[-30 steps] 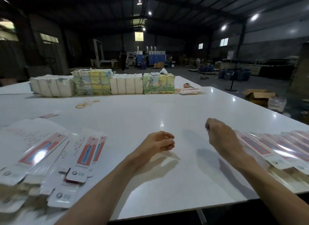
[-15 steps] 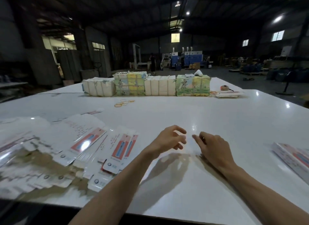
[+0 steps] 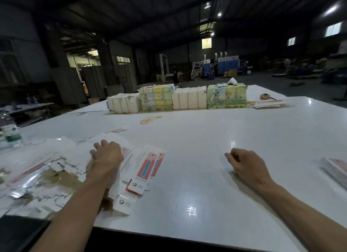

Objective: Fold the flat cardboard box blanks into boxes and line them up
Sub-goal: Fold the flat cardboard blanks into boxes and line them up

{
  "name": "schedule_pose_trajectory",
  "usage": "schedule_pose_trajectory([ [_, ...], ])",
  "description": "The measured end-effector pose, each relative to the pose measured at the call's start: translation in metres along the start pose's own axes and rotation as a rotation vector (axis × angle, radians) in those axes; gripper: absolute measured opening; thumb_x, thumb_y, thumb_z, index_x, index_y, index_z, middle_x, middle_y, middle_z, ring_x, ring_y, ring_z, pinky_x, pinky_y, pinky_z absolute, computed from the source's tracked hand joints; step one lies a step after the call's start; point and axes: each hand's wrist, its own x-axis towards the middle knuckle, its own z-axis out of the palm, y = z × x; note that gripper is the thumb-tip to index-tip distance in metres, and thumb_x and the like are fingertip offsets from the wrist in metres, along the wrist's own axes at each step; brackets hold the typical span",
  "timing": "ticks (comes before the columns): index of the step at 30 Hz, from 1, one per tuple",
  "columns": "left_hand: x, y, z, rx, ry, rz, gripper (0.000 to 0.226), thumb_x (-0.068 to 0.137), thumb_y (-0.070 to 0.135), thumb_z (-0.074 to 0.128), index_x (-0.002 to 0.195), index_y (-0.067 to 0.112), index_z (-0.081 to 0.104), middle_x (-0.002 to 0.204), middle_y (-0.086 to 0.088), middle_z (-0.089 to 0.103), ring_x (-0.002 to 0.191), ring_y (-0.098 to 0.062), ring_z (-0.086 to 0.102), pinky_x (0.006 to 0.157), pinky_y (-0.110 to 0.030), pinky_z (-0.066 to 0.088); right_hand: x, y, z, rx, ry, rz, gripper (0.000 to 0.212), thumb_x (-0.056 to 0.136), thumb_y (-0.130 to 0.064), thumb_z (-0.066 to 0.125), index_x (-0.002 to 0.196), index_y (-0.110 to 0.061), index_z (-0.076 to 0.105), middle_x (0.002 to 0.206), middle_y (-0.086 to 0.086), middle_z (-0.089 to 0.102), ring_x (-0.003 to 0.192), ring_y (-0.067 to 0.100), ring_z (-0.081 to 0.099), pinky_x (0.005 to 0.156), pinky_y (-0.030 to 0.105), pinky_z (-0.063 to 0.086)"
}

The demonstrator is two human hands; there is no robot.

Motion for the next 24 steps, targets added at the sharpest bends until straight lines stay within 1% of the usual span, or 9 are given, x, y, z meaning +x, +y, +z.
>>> schedule_pose_trajectory([
  [3,-0.001,-0.010,-0.005,0.016,-0.019,0.002,0.064,0.097,0.051,0.071,0.144,0.012,0.052,0.150,-0.020,0.043,0.139,-0.038,0.041,0.112,-0.047,0.038,0.000,0.000,0.000,0.018,-0.008,-0.004,0.044,0.102,-0.037,0.058,0.065,-0.017,0.045,0.057,-0.001,0.055,0.061,0.025,0.054,0.056,0.030,0.037],
  [6,0.000,-0.013,-0.013,0.014,-0.032,0.003,0.074,0.090,0.057,0.076,0.142,0.011,0.051,0.146,-0.021,0.049,0.135,-0.036,0.047,0.112,-0.046,0.039,0.000,0.001,-0.001,0.039,-0.013,-0.013,0.044,0.102,-0.036,0.059,0.064,-0.018,0.046,0.054,-0.002,0.055,0.058,0.024,0.055,0.055,0.030,0.038],
  [8,0.004,-0.016,-0.018,-0.007,-0.055,0.007,0.077,0.086,0.060,0.079,0.139,0.010,0.053,0.141,-0.018,0.055,0.131,-0.034,0.052,0.109,-0.045,0.040,0.000,0.001,-0.001,0.057,-0.012,-0.017,0.044,0.101,-0.035,0.061,0.063,-0.018,0.048,0.053,-0.002,0.054,0.057,0.024,0.055,0.055,0.031,0.041],
  [12,0.010,-0.026,-0.025,-0.090,-0.114,0.024,0.071,0.080,0.059,0.085,0.125,0.012,0.055,0.127,-0.011,0.063,0.118,-0.029,0.057,0.099,-0.041,0.044,-0.002,0.000,-0.003,0.063,-0.037,-0.013,0.040,0.101,-0.034,0.060,0.067,-0.014,0.055,0.057,0.001,0.059,0.062,0.027,0.059,0.062,0.033,0.048],
  [14,0.014,-0.032,-0.027,-0.129,-0.140,0.024,0.071,0.077,0.059,0.088,0.119,0.012,0.056,0.120,-0.009,0.065,0.112,-0.028,0.060,0.101,-0.043,0.049,-0.002,-0.001,-0.003,0.071,-0.044,-0.016,0.040,0.101,-0.034,0.060,0.067,-0.012,0.054,0.057,0.002,0.058,0.062,0.028,0.059,0.062,0.034,0.049],
  [16,0.018,-0.035,-0.029,-0.193,-0.143,0.012,0.073,0.073,0.056,0.092,0.119,0.012,0.054,0.113,-0.009,0.065,0.105,-0.027,0.064,0.099,-0.045,0.055,-0.002,0.000,-0.004,0.081,-0.054,-0.015,0.039,0.101,-0.034,0.060,0.068,-0.012,0.056,0.056,0.002,0.059,0.063,0.029,0.060,0.065,0.036,0.051],
  [18,0.020,-0.036,-0.031,-0.240,-0.098,0.032,0.068,0.077,0.052,0.090,0.122,0.015,0.055,0.104,-0.007,0.067,0.092,-0.023,0.070,0.088,-0.043,0.061,-0.002,0.000,-0.004,0.087,-0.067,-0.006,0.038,0.101,-0.034,0.060,0.069,-0.013,0.058,0.056,0.002,0.060,0.064,0.028,0.062,0.068,0.037,0.053],
  [20,0.026,-0.035,-0.033,-0.256,-0.055,0.075,0.061,0.080,0.052,0.088,0.123,0.018,0.060,0.097,-0.004,0.068,0.081,-0.020,0.072,0.078,-0.039,0.064,-0.001,0.000,-0.003,0.088,-0.074,0.002,0.038,0.100,-0.035,0.060,0.069,-0.014,0.057,0.056,0.002,0.061,0.064,0.028,0.062,0.069,0.037,0.053],
  [24,0.038,-0.025,-0.045,-0.523,-0.129,0.127,0.050,0.086,0.044,0.084,0.123,0.017,0.064,0.096,-0.006,0.073,0.078,-0.024,0.076,0.067,-0.039,0.062,-0.001,0.002,-0.002,0.099,-0.077,0.006,0.038,0.100,-0.035,0.061,0.069,-0.014,0.057,0.056,0.003,0.060,0.064,0.029,0.061,0.068,0.036,0.053],
])
